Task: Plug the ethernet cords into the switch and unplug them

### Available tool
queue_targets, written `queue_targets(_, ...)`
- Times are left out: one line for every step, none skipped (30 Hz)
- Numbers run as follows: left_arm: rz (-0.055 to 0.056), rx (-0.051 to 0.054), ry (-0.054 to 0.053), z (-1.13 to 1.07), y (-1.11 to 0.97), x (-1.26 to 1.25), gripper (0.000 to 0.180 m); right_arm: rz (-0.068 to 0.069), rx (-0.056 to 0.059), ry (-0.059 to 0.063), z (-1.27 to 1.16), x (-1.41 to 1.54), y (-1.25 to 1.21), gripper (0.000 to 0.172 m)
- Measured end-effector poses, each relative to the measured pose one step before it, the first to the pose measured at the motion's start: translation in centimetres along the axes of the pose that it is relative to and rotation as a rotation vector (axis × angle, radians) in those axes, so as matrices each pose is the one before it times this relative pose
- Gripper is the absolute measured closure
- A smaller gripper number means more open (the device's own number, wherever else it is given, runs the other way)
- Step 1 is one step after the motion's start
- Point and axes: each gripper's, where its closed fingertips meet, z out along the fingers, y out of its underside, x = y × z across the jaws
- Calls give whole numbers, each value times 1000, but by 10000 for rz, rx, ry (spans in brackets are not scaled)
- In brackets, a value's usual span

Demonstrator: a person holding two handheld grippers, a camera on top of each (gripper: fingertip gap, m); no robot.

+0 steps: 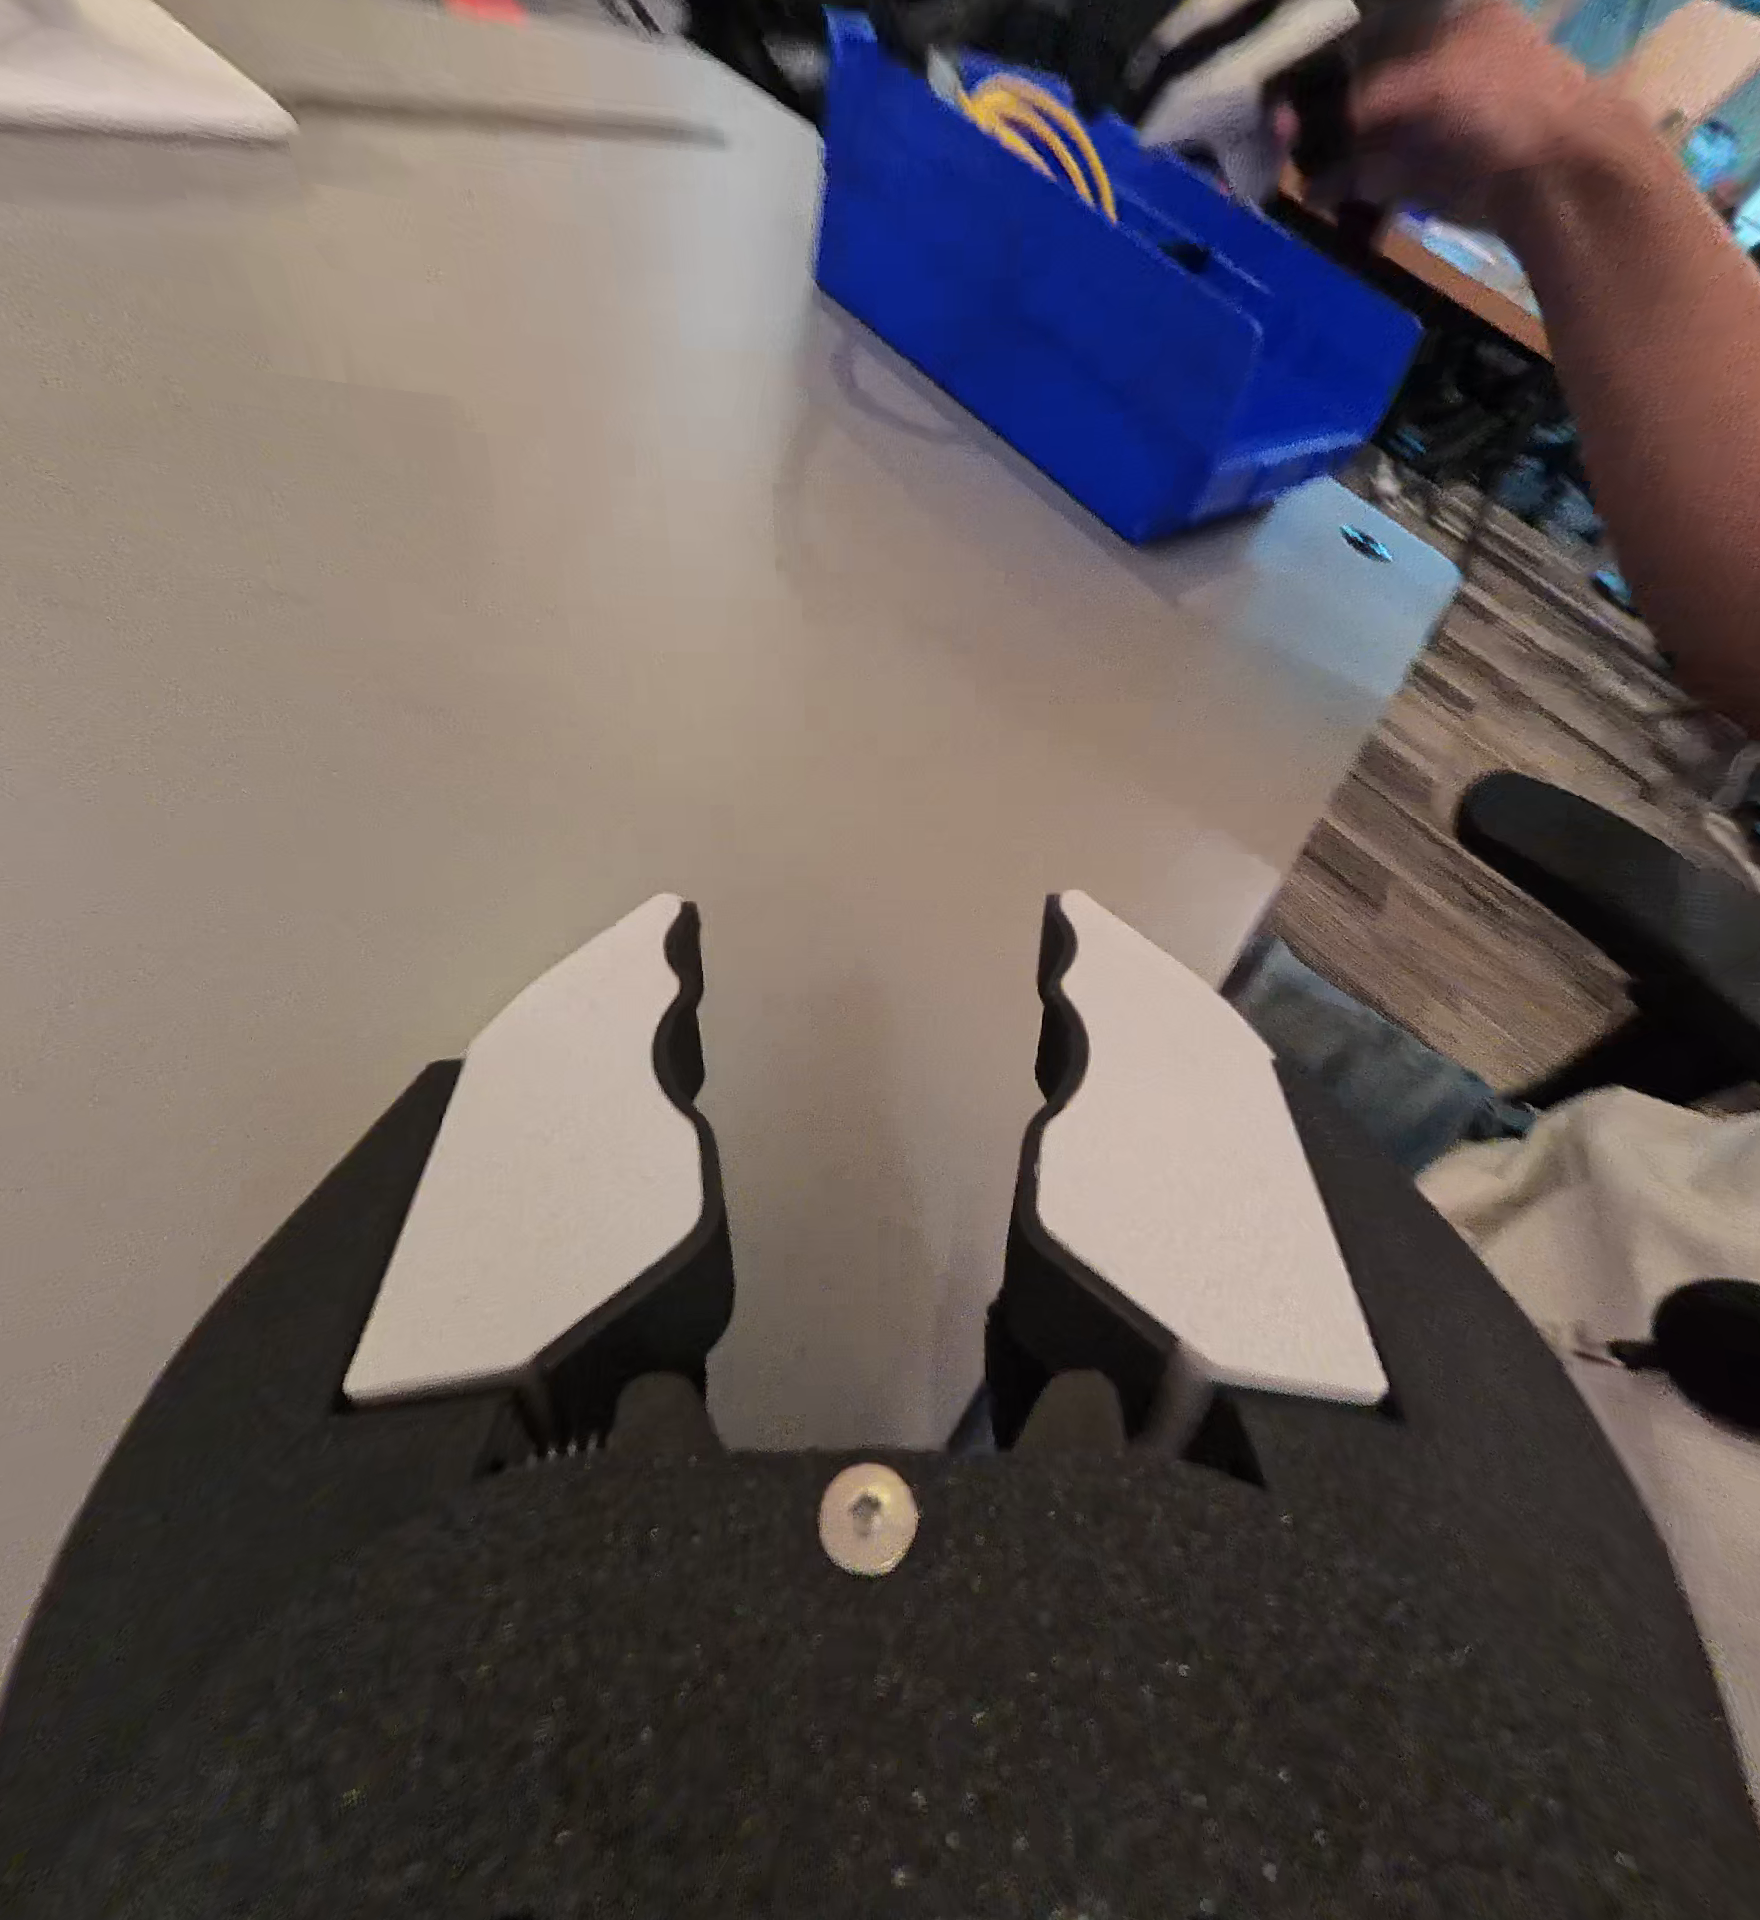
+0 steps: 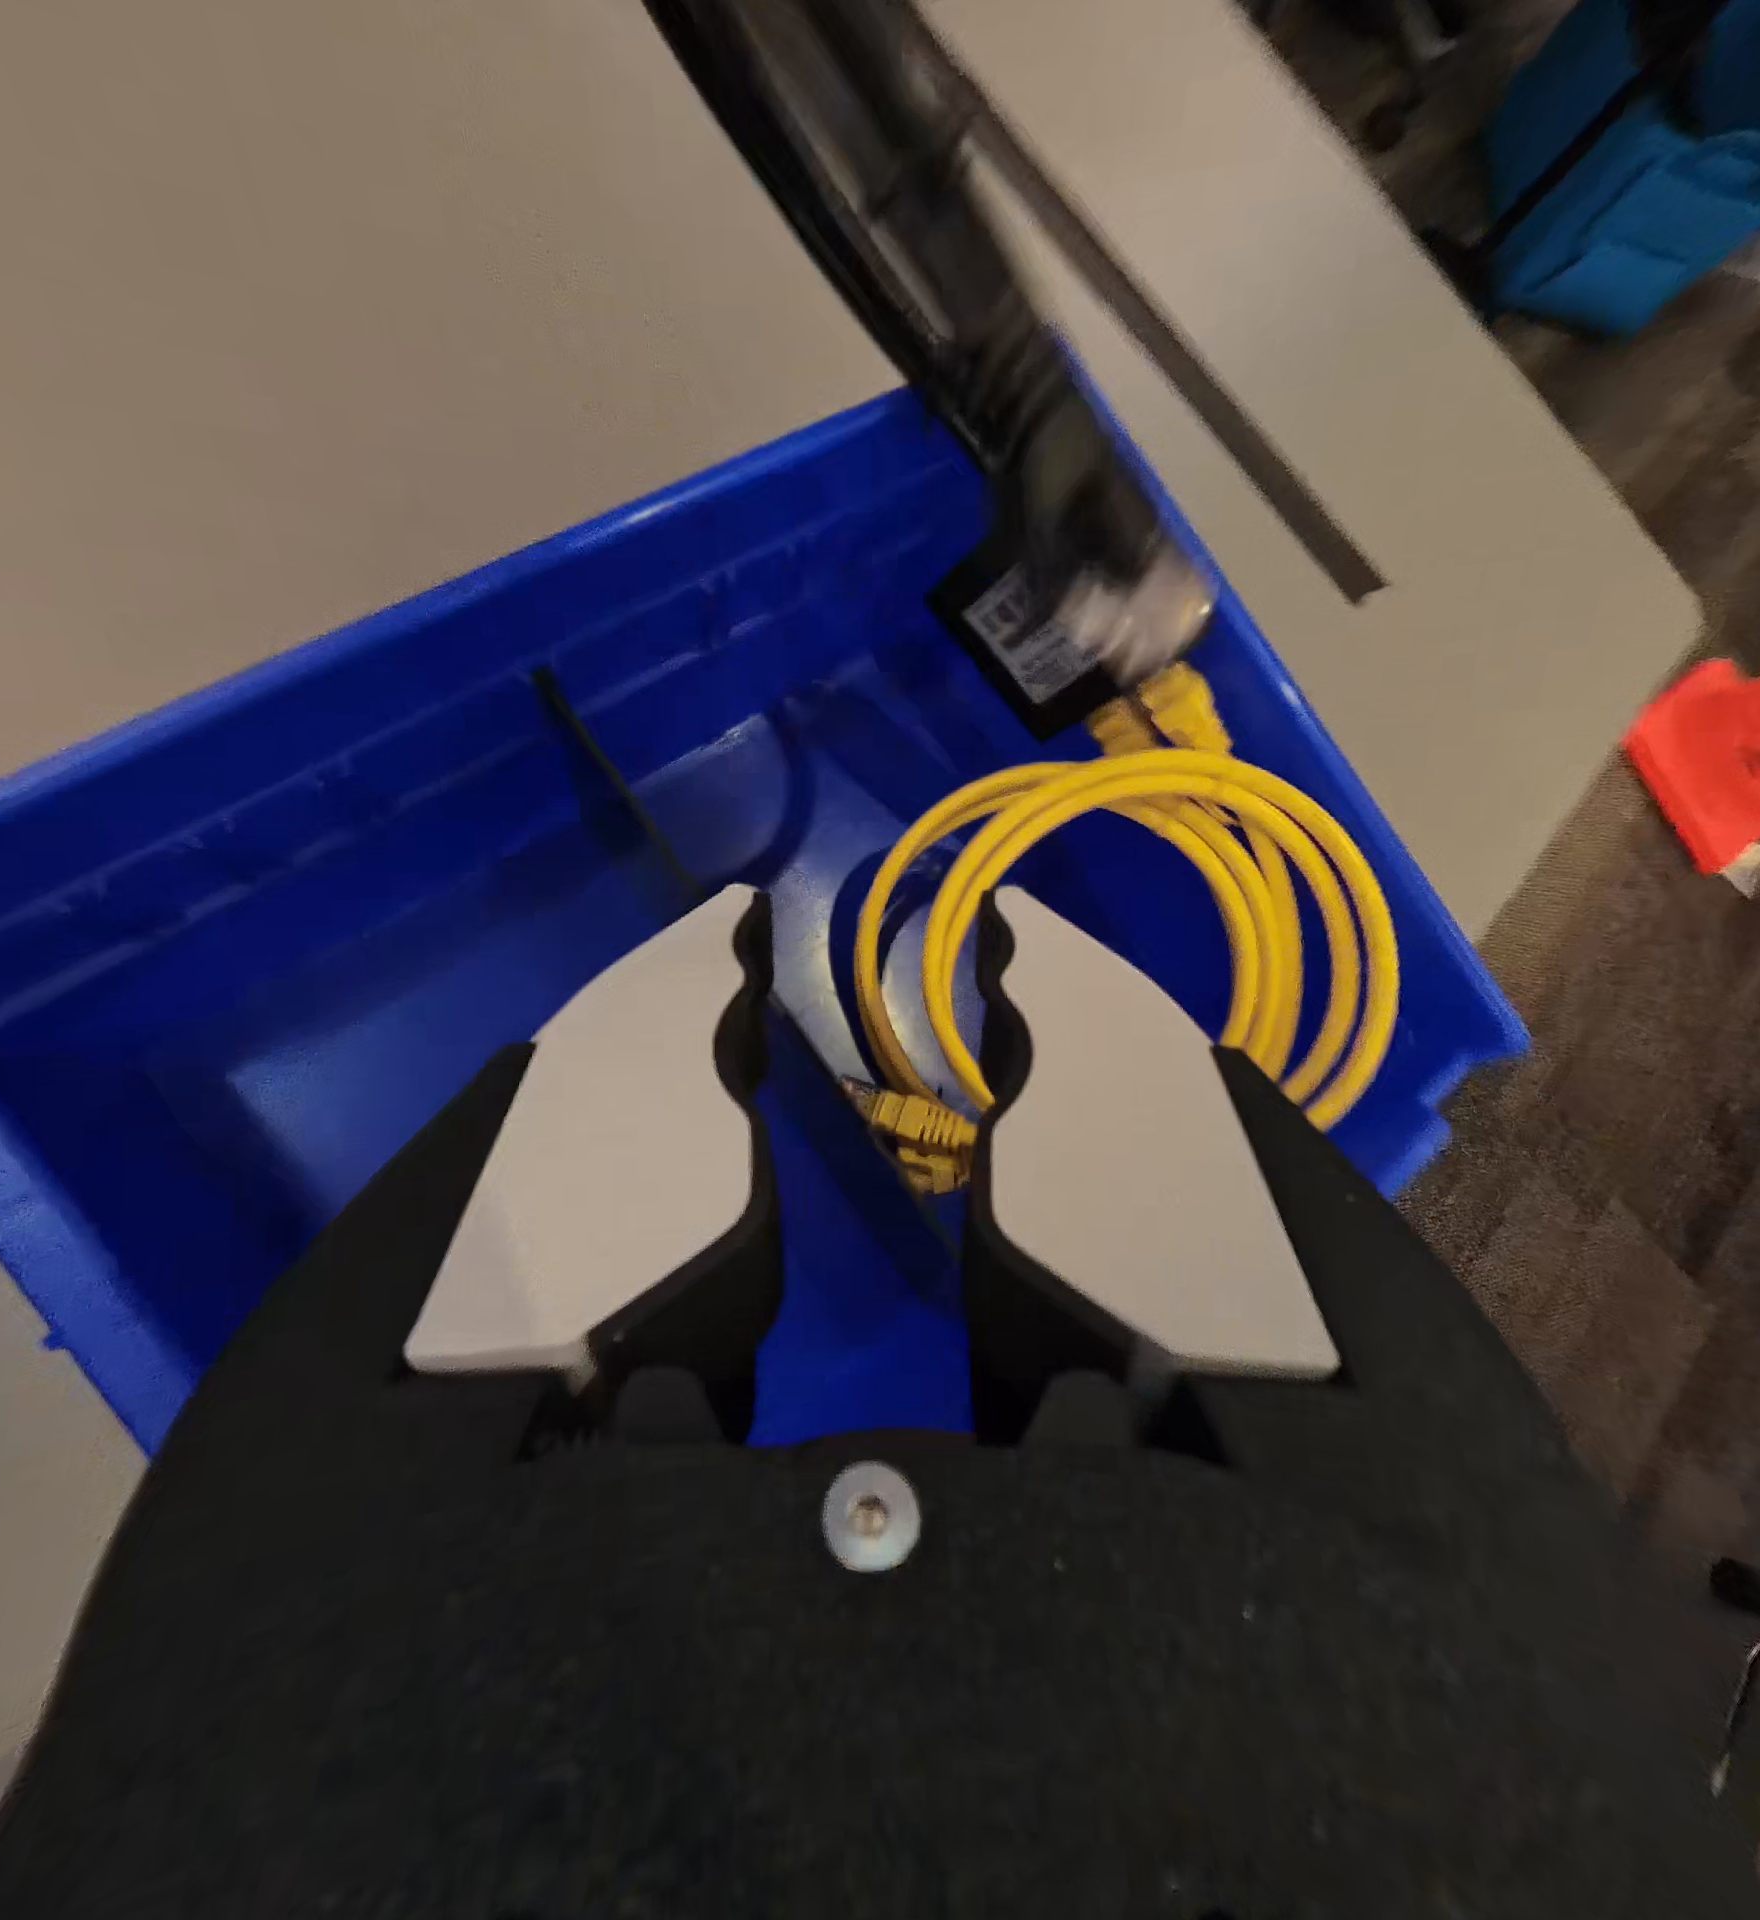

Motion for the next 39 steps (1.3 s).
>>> queue_targets(178,414,-489,-882,-668,-761,118,316,410,574,-1055,82,171,135)
queue_targets(235,422,-566,-970,-700,-942,116,392,384,644,-1179,77,261,134)
queue_targets(282,457,-655,-1002,-754,-1148,112,446,410,544,-1292,-189,221,134)
queue_targets(263,517,-676,-1018,-777,-1290,107,545,499,515,-1379,-385,20,134)
queue_targets(144,498,-637,-972,-703,-1351,104,706,567,437,-1462,-633,-127,135)
queue_targets(-39,327,-552,-849,-418,-1340,103,770,653,102,-1431,-1209,-272,135)
queue_targets(-184,211,-468,-715,-222,-1313,100,789,733,-166,-1280,-1701,-329,135)
queue_targets(-285,193,-348,-582,-175,-1183,97,568,617,-276,-1063,-1952,-151,135)
queue_targets(-340,149,-241,-474,-96,-1027,96,277,422,-20,-799,-1601,132,135)
queue_targets(-363,169,-210,-378,-147,-955,96,47,205,269,-564,-1125,467,136)
queue_targets(-342,245,-201,-298,-262,-886,95,-129,-22,475,-453,-703,837,137)
queue_targets(-283,238,-152,-221,-282,-738,96,-47,9,549,-387,-460,824,138)
queue_targets(-144,145,-138,-160,-175,-644,99,-22,84,348,-339,-525,669,139)
queue_targets(65,92,-157,-166,-89,-551,108,17,70,502,-339,-42,564,142)
queue_targets(208,64,-227,-155,-84,-527,112,-89,99,551,-271,298,484,144)
queue_targets(259,9,-336,-62,-37,-543,111,-221,117,445,-167,403,397,144)
queue_targets(270,-57,-305,19,52,-385,108,-160,46,445,-122,593,428,144)
queue_targets(241,-90,-237,59,146,-211,106,4,-61,272,-145,443,435,143)
queue_targets(116,-82,-140,69,169,-19,106,42,-88,-41,-146,75,375,142)
queue_targets(6,-52,34,77,152,236,106,-18,-76,-64,-113,53,392,142)
queue_targets(-50,-101,142,112,200,381,105,-39,-70,89,-90,269,422,142)
queue_targets(-48,-154,108,106,271,321,106,-26,-66,31,-17,157,403,142)
queue_targets(30,-137,14,87,273,205,109,34,-101,-53,58,3,377,141)
queue_targets(149,-95,-50,93,220,111,109,94,-126,-67,105,-53,322,141)
queue_targets(201,-92,-112,77,153,17,107,136,-66,-139,159,-179,196,141)
queue_targets(191,-93,-123,57,65,-11,104,84,-39,-151,177,-212,132,141)
queue_targets(156,-52,-140,42,19,-67,104,17,-53,-48,178,-77,152,141)
queue_targets(105,-2,-167,-2,-10,-155,104,-39,-45,-17,166,-46,160,141)
queue_targets(57,-16,-66,2,42,-68,105,-74,-39,-14,148,-57,153,141)
queue_targets(-10,-58,1,12,114,-19,105,-68,-61,-7,126,-48,151,140)
queue_targets(-63,-80,5,37,130,-41,105,-50,-51,-11,75,-71,110,139)
queue_targets(-85,-90,35,37,159,-10,106,-56,-7,-3,29,-49,32,139)
queue_targets(-86,-118,97,57,205,88,108,-57,7,5,-7,-23,-5,139)
queue_targets(-69,-113,94,76,205,107,110,-30,8,5,-20,-20,-20,139)
queue_targets(-49,-89,86,105,153,129,111,-13,15,-40,-28,-68,-44,139)
queue_targets(-7,-95,77,115,163,156,111,-7,3,-21,-35,-28,-26,139)
queue_targets(53,-111,48,156,157,171,112,-4,31,9,-58,23,-70,139)
queue_targets(123,-87,4,218,102,197,112,-1,55,4,-63,47,-113,139)
queue_targets(197,-44,-12,323,-16,339,112,13,62,4,-72,50,-138,139)
